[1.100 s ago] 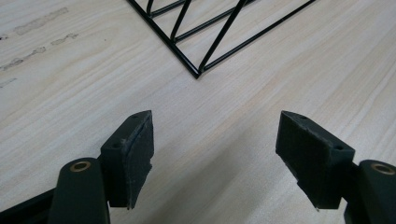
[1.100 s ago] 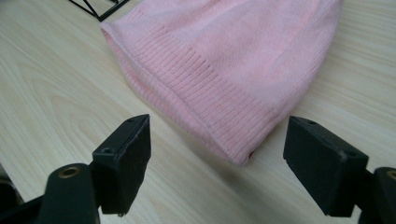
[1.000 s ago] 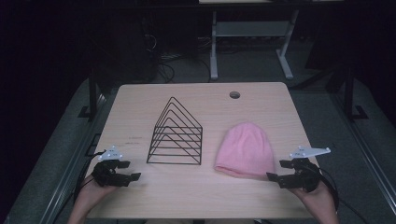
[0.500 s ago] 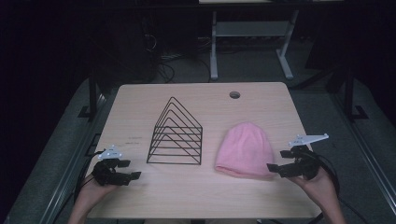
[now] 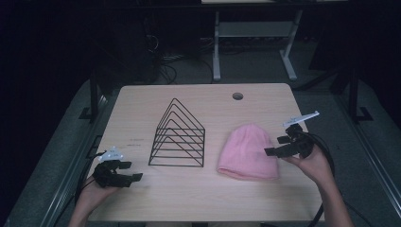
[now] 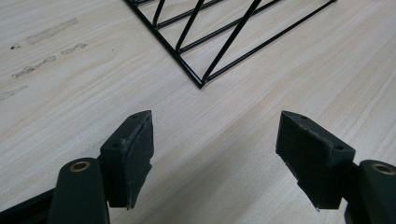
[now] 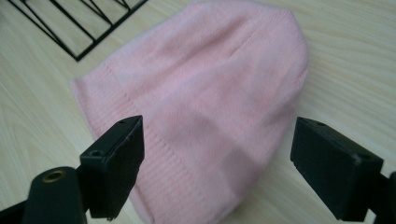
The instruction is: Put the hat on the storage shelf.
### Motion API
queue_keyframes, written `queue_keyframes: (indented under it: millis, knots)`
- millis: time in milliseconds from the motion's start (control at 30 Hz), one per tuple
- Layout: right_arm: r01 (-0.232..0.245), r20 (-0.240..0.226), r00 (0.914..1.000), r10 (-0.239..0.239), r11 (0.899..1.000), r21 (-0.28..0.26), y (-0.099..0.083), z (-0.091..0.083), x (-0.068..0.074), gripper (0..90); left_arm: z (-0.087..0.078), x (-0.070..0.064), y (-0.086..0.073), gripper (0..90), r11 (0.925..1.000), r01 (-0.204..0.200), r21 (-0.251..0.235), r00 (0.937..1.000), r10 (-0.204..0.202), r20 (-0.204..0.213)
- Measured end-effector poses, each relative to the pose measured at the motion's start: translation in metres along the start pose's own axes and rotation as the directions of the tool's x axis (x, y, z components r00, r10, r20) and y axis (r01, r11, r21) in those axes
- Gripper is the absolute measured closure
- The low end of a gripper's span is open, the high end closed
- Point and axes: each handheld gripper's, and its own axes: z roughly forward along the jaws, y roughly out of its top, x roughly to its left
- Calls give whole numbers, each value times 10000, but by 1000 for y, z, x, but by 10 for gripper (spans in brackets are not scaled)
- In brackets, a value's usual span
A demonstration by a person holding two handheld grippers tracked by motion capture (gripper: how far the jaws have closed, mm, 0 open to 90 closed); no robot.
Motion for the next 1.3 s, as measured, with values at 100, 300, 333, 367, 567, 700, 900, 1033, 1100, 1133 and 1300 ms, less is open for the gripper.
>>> queue_keyframes:
  millis: [100,300,333,367,567,700,900,1033,1100,1133,1300]
  knots:
    - [-259,-492,9985,251,9995,-159,3,3,-5,170,-1,0,1,278,10000,16,-14,9999,-16,127]
    - [-351,-386,9986,355,9993,101,16,16,-14,176,-4,0,1,278,9999,-60,-121,9998,62,173]
    - [-391,-383,9985,394,9992,105,17,18,-14,179,-4,0,1,278,9999,-60,-121,9998,62,173]
    - [-366,-348,9987,372,9992,184,19,20,-15,180,-3,0,2,278,9999,-70,-144,9998,73,199]
    - [-361,-217,9991,367,9989,303,30,28,-23,182,-3,0,1,277,9998,16,-200,9998,-12,204]
    - [-293,-217,9993,300,9990,335,38,32,-27,182,-3,1,0,277,9998,31,-179,9998,-28,188]
    - [-455,-483,9977,481,9976,524,50,40,-32,189,-2,1,1,277,9999,-20,-169,9998,24,212]
    - [-530,-417,9976,554,9969,579,53,43,-37,199,-2,0,1,277,9999,-18,-164,9998,21,216]
    - [-606,-338,9974,634,9950,797,55,48,-43,215,-2,1,1,277,10000,-76,-54,9998,77,183]
    - [-636,-321,9973,666,9942,869,55,50,-44,215,-2,1,1,277,10000,-67,-63,9998,68,171]
    - [-861,-265,9956,896,9900,1119,57,59,-51,229,-1,2,1,277,9999,-38,-100,9999,40,162]
